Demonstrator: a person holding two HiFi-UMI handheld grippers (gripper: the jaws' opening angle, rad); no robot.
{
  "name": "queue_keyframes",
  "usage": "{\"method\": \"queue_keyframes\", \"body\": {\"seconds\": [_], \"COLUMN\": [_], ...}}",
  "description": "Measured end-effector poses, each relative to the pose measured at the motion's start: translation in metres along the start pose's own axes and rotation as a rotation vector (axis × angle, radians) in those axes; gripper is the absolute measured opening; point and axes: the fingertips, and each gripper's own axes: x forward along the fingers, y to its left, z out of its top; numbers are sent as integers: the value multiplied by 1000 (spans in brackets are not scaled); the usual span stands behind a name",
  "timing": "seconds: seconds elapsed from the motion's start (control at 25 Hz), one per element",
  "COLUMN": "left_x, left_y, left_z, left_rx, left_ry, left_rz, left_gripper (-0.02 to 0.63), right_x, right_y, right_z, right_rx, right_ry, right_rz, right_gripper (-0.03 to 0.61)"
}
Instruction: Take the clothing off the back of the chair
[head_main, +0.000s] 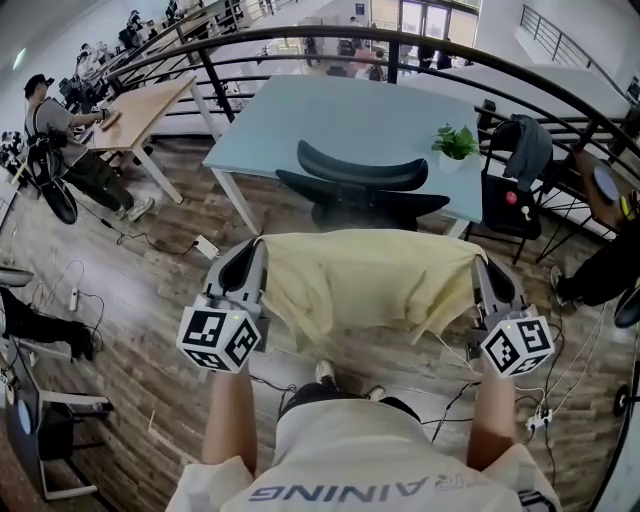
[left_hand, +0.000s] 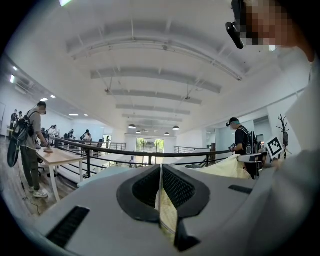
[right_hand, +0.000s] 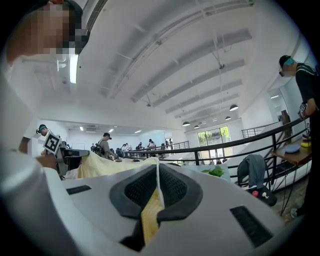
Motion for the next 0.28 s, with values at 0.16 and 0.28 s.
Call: {"method": "queue_keyframes", "body": {"seconds": [0.16, 0.28], "left_x": [-6, -8], "left_y": [-6, -9], "left_z": [1, -2], "left_rx": [-3, -8], "left_ry": [-1, 1], "left_rz": [0, -2], "left_gripper": [44, 44], "right_x": [-8, -11], "right_y": [2, 2], "right_z": [0, -1], "right_rx": [-3, -7], "right_ry": [9, 16], "right_rz": [2, 4], "right_gripper": [32, 32]}}
